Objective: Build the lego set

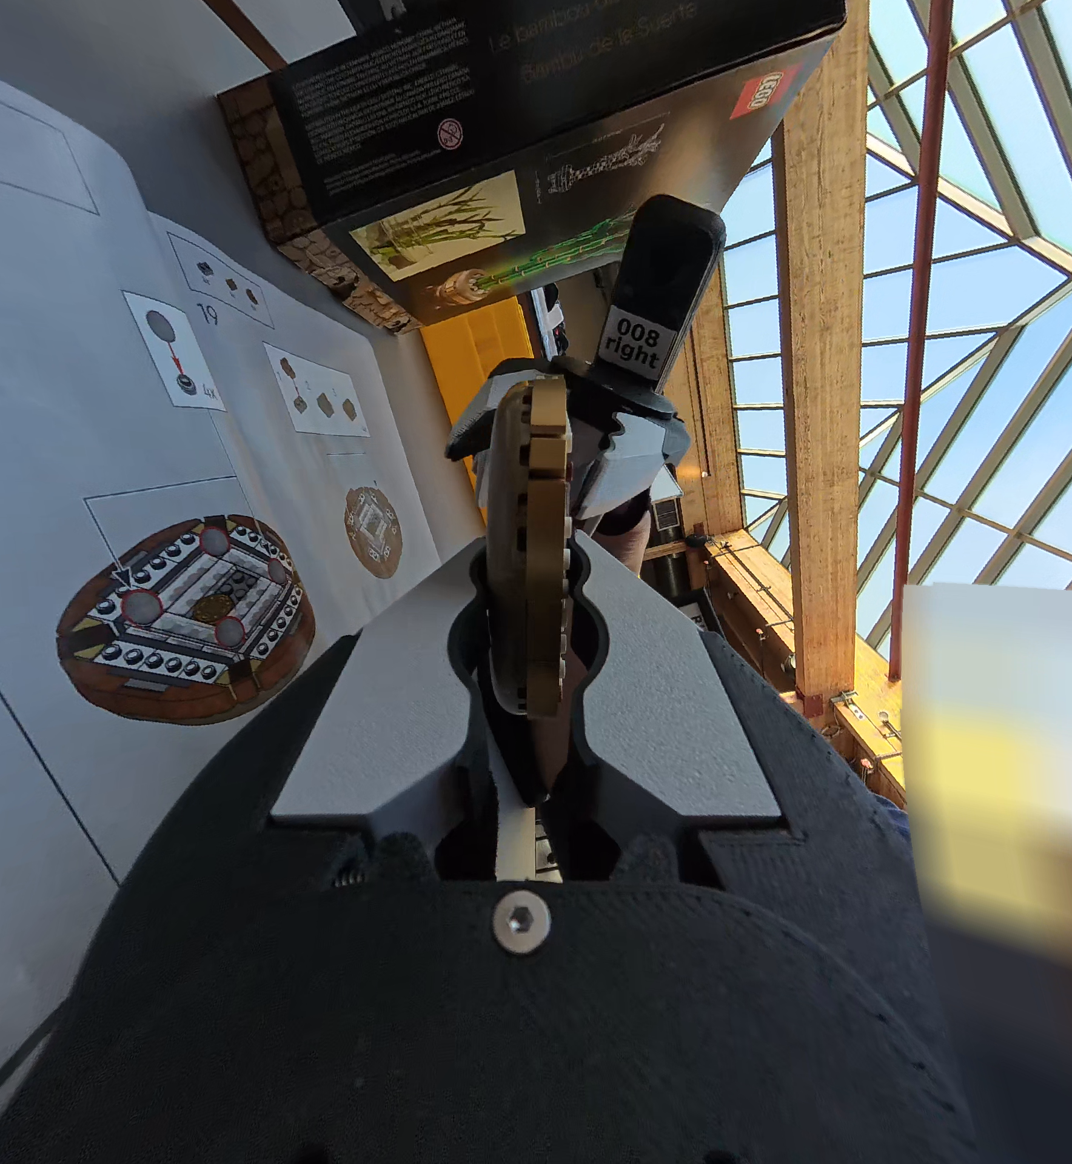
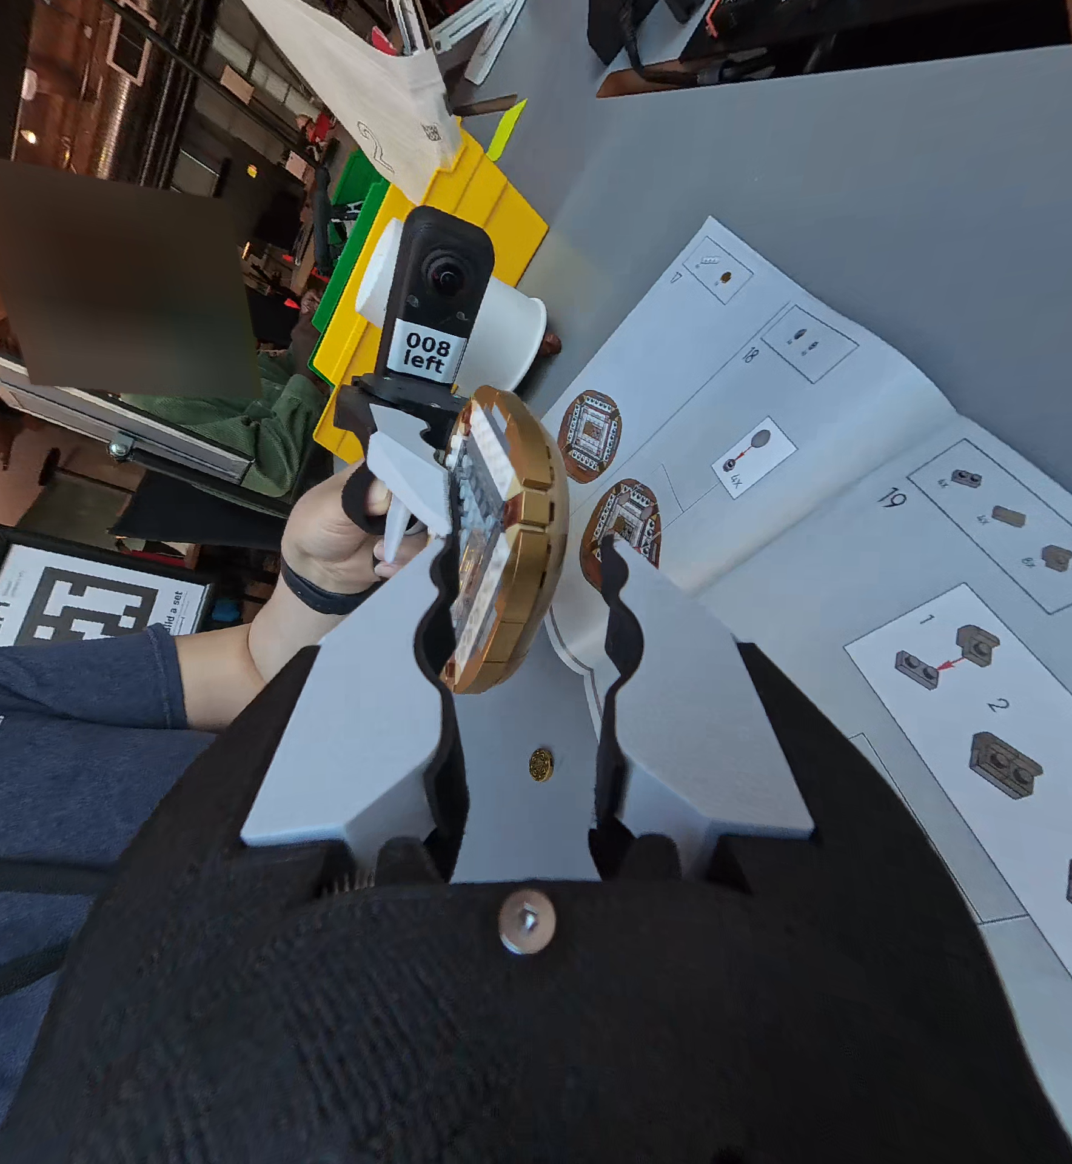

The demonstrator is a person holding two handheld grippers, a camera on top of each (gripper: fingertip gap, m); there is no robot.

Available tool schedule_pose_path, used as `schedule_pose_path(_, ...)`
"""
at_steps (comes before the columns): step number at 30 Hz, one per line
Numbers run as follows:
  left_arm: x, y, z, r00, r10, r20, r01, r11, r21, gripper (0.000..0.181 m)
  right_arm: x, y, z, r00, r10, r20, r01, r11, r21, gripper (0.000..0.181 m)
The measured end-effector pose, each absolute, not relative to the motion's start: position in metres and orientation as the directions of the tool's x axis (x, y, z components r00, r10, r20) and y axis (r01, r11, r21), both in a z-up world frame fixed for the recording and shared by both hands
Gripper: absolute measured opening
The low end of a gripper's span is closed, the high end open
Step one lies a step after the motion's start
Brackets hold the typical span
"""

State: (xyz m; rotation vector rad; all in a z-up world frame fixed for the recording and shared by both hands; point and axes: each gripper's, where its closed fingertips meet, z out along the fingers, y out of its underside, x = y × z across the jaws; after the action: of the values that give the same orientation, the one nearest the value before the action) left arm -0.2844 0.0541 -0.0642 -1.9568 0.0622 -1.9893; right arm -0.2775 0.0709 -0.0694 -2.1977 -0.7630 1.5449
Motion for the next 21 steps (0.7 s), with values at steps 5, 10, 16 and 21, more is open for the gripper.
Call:
schedule_pose_path(5, -0.283, 0.0538, -0.0655, 0.016, -0.273, 0.962, 0.211, -0.939, -0.27, 0.019, -0.2778, 0.0678, -0.0658, 0.185, 0.572, -0.799, 0.212, -0.817, -0.536, 0.029)
schedule_pose_path(10, -0.2829, 0.0541, -0.0688, 0.04, -0.277, 0.96, 0.204, -0.938, -0.279, 0.019, -0.279, 0.0672, -0.0704, 0.171, 0.553, -0.816, 0.217, -0.829, -0.516, 0.028)
schedule_pose_path(16, -0.2816, 0.0497, -0.0676, 0.024, -0.278, 0.96, 0.166, -0.946, -0.278, 0.019, -0.2763, 0.062, -0.0694, 0.125, 0.544, -0.83, 0.242, -0.828, -0.506, 0.027)
schedule_pose_path(21, -0.2786, 0.0454, -0.0695, 0.026, -0.283, 0.959, 0.128, -0.95, -0.284, 0.019, -0.2753, 0.0614, -0.0702, 0.122, 0.539, -0.834, 0.25, -0.829, -0.499, 0.027)
